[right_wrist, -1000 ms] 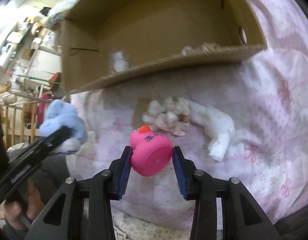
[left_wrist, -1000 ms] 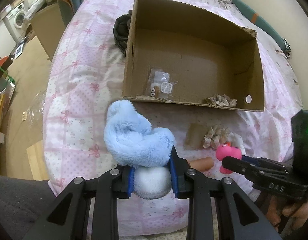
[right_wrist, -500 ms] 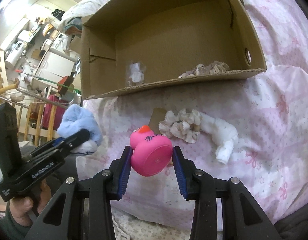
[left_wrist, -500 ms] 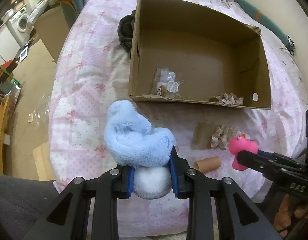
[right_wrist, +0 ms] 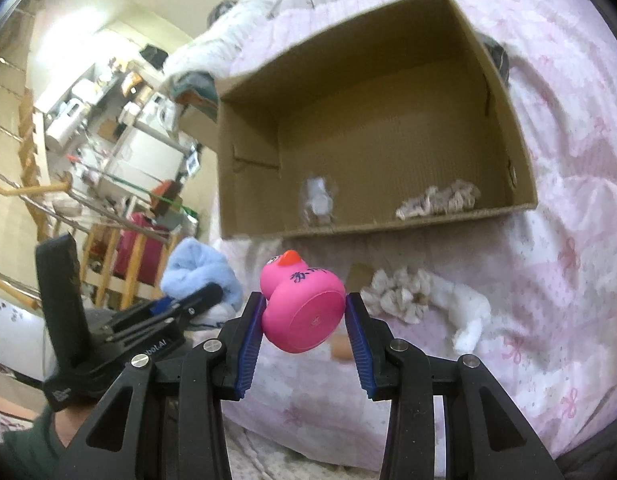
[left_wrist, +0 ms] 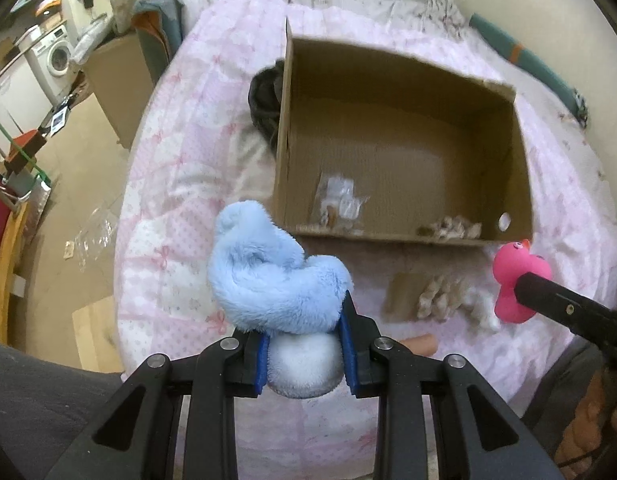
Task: Organize soft objects
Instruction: 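Grasp the pink rubber duck with the right gripper while the left gripper holds the plush, then lower the plush into the box and open the left gripper, then lower the pink duck into the box and open the right gripper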
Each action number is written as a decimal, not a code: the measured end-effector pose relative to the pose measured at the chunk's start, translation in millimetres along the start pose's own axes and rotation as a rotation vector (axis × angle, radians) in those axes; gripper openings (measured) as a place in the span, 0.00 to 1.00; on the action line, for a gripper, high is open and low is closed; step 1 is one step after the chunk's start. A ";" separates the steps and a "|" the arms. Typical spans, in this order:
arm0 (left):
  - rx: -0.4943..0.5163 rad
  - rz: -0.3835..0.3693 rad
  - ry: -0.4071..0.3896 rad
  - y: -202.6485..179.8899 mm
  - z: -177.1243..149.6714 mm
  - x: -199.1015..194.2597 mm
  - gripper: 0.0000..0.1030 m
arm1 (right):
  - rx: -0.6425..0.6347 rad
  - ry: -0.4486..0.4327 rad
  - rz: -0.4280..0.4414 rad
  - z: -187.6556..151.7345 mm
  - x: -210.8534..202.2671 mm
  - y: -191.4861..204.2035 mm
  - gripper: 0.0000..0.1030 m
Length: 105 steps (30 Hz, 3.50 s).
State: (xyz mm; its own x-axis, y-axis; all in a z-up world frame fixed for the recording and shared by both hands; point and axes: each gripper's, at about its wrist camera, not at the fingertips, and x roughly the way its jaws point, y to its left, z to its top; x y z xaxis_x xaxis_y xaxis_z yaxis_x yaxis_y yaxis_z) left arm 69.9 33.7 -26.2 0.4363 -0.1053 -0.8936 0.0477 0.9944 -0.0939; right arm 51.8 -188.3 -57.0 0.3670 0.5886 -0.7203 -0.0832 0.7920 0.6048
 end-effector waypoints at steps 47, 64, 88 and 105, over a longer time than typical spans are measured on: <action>0.081 -0.008 -0.134 -33.4 96.7 59.8 0.28 | -0.064 -0.061 -0.286 73.7 6.8 -33.5 0.42; 0.090 0.003 -0.086 -38.2 95.0 64.6 0.61 | -0.054 -0.006 -0.310 68.1 15.5 -35.6 0.42; 0.080 0.041 -0.150 -33.9 95.4 53.5 0.70 | -0.042 -0.011 -0.287 69.6 13.3 -39.4 0.42; 0.076 0.047 -0.151 -33.3 94.8 52.0 0.70 | -0.012 -0.077 -0.254 73.5 2.2 -40.0 0.69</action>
State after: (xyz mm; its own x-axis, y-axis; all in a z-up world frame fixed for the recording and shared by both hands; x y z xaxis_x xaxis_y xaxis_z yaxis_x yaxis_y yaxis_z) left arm 176.2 -5.1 -28.0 0.5694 -0.0630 -0.8196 0.0891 0.9959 -0.0147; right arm 124.0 -230.7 -57.8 0.4465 0.3567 -0.8206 0.0098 0.9151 0.4031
